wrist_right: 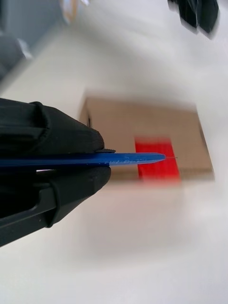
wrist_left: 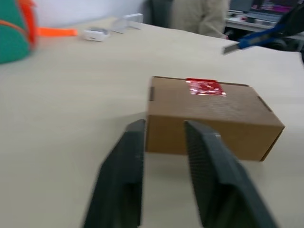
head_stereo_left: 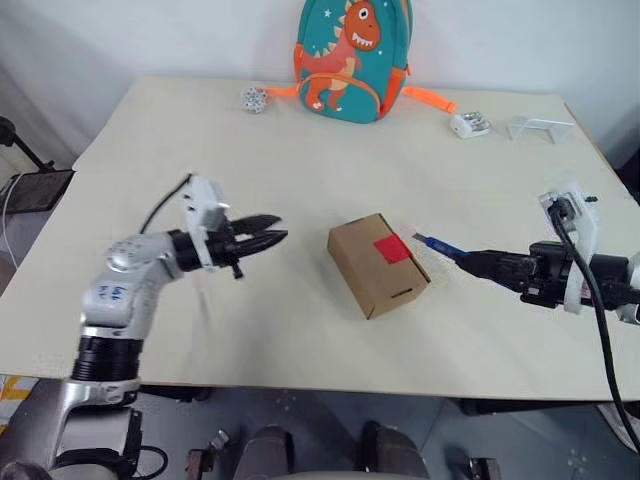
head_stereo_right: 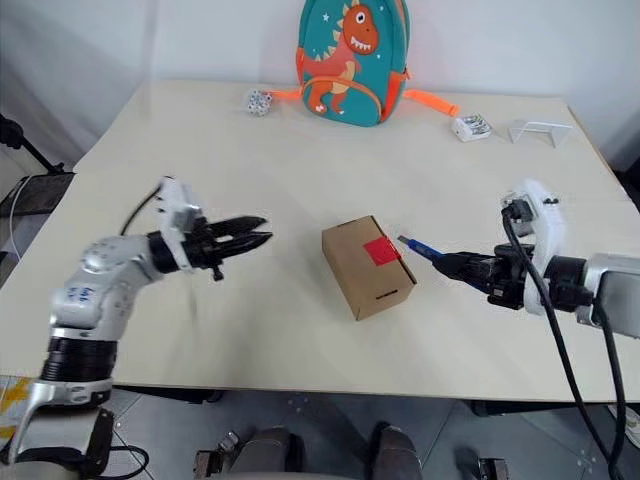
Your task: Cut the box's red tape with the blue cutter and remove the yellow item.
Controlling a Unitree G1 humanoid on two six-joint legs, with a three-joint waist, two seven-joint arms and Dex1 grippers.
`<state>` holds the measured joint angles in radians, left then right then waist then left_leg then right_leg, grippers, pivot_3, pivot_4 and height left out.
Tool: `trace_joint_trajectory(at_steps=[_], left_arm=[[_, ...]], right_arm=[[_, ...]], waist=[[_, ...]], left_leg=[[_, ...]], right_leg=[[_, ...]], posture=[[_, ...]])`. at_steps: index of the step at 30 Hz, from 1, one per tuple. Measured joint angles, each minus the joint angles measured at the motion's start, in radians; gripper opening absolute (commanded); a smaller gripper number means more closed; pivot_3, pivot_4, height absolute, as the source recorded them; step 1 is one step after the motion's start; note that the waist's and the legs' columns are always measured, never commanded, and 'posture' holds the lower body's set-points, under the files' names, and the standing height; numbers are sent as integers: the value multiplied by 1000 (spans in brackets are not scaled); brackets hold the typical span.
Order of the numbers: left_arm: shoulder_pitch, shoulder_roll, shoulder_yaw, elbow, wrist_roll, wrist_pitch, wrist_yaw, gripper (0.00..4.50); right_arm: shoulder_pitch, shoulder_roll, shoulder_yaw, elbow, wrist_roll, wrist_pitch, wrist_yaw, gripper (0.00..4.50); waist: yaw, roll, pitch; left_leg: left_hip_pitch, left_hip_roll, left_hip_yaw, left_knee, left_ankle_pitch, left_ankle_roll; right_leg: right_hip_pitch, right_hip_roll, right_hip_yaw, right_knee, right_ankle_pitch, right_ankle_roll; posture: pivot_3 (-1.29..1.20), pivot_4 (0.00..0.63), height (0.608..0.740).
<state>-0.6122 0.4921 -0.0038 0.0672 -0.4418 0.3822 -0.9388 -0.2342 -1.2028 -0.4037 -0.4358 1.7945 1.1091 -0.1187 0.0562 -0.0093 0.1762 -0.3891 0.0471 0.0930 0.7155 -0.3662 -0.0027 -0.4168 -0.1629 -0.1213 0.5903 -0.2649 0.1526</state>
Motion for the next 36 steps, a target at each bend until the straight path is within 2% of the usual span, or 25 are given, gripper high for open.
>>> trace_joint_trajectory(at_steps=[1, 4, 7, 12, 20, 25, 29, 36], left_arm=[[-31, -22, -32, 22, 17, -18, -4, 24], [-104, -53, -76, 71, 61, -55, -14, 0], [-143, -79, -127, 115, 114, -92, -28, 0], [-159, -112, -207, 180, 196, -182, -67, 0], [-181, -172, -214, 242, 254, -217, -34, 0], [-200, -188, -228, 264, 305, -220, -9, 0], [-206, -186, -244, 269, 346, -220, 3, 0], [-227, -176, -251, 224, 370, -96, 15, 0]], right_arm=[[12, 1, -3, -38, 2, -25, -28, 110], [24, 8, 18, -108, 46, -85, -100, 110], [1, -10, 95, -154, 44, -110, -160, 110], [-168, -18, 275, -171, 77, -152, -277, 110], [-363, 62, 476, -40, 136, -189, -504, 110], [-437, 119, 553, 3, 162, -165, -546, 110], [-475, 160, 559, 26, 162, -158, -565, 110], [-528, 196, 592, 74, 162, -119, -588, 110]], waist=[[-2, 0, 0], [-14, 0, 0], [-21, 0, 0], [-29, 0, 0], [-27, 0, 0], [-28, 0, 0], [-28, 0, 0], [-30, 0, 0]], left_leg=[[0, 0, 0, 0, 0, 0], [1, 0, 1, -1, 0, 0], [2, 0, 1, -1, 0, 0], [1, 0, 1, 0, 0, 0], [0, 0, 1, -1, 0, 0], [0, 0, 1, -1, 0, 0], [0, 0, 1, -1, 0, 0], [0, 0, 1, -1, 0, 1]], right_leg=[[0, 0, 0, 0, 0, 0], [0, 0, 1, 0, 0, 0], [0, 0, 1, 0, 0, 0], [0, 0, 1, 0, 0, 0], [0, 0, 0, -1, 0, 0], [-1, 0, 0, -1, 0, 0], [-1, 0, 0, -1, 0, 0], [-1, 0, 0, 0, 0, 0]], posture=[[0, 150, 740], [0, 150, 740], [0, 150, 740], [0, 150, 740], [0, 150, 740], [0, 150, 740], [0, 150, 740], [0, 150, 740]])
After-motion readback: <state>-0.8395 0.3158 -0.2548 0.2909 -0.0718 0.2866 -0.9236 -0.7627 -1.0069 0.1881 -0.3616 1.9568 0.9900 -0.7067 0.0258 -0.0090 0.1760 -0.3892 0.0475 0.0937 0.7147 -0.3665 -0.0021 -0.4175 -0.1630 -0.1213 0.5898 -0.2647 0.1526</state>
